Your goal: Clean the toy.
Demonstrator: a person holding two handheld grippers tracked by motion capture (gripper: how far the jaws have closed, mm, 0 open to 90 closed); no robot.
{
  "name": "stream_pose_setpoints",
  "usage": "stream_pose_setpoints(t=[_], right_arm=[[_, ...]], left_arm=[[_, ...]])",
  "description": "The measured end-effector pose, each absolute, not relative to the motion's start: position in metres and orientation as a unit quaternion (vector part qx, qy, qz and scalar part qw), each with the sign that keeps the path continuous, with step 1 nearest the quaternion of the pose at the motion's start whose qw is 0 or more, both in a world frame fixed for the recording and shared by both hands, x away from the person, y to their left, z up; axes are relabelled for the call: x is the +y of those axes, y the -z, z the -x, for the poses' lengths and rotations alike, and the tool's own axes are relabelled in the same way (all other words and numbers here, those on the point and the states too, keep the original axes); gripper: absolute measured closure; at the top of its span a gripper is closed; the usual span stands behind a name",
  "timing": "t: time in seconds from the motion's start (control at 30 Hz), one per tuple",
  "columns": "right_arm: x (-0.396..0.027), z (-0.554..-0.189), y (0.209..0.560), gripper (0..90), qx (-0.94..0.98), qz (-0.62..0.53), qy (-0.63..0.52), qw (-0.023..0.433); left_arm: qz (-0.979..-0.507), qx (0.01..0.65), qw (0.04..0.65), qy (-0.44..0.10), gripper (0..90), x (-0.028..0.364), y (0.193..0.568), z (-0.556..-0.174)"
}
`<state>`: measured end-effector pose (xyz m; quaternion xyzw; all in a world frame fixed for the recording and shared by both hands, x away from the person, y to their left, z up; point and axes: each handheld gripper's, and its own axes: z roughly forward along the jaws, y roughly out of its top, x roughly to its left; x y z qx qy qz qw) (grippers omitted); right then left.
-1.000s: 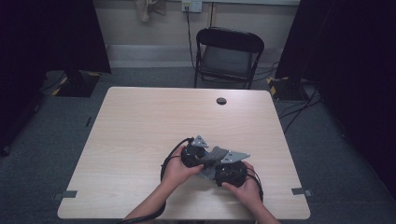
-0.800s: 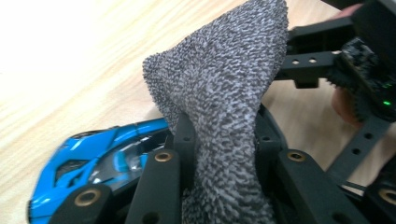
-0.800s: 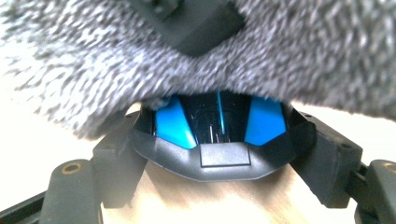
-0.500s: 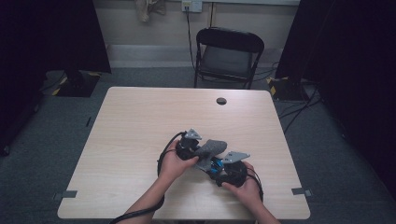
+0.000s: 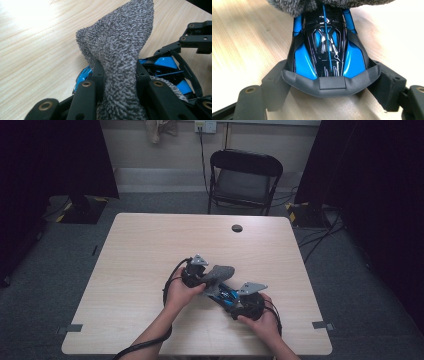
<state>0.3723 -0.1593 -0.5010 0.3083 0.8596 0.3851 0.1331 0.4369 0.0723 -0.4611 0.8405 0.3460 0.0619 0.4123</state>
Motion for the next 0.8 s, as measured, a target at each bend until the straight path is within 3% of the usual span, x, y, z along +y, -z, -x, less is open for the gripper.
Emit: stream_pose_setpoints(t=[0.8], right_arm=[[-0.159,-0.372,0.501,24.3,0.859,-0.309,-0.385,0.133]], left_arm=[[-0.829,0.388,0.392,-0.090,70.4,0.107,0.465,-0.445]])
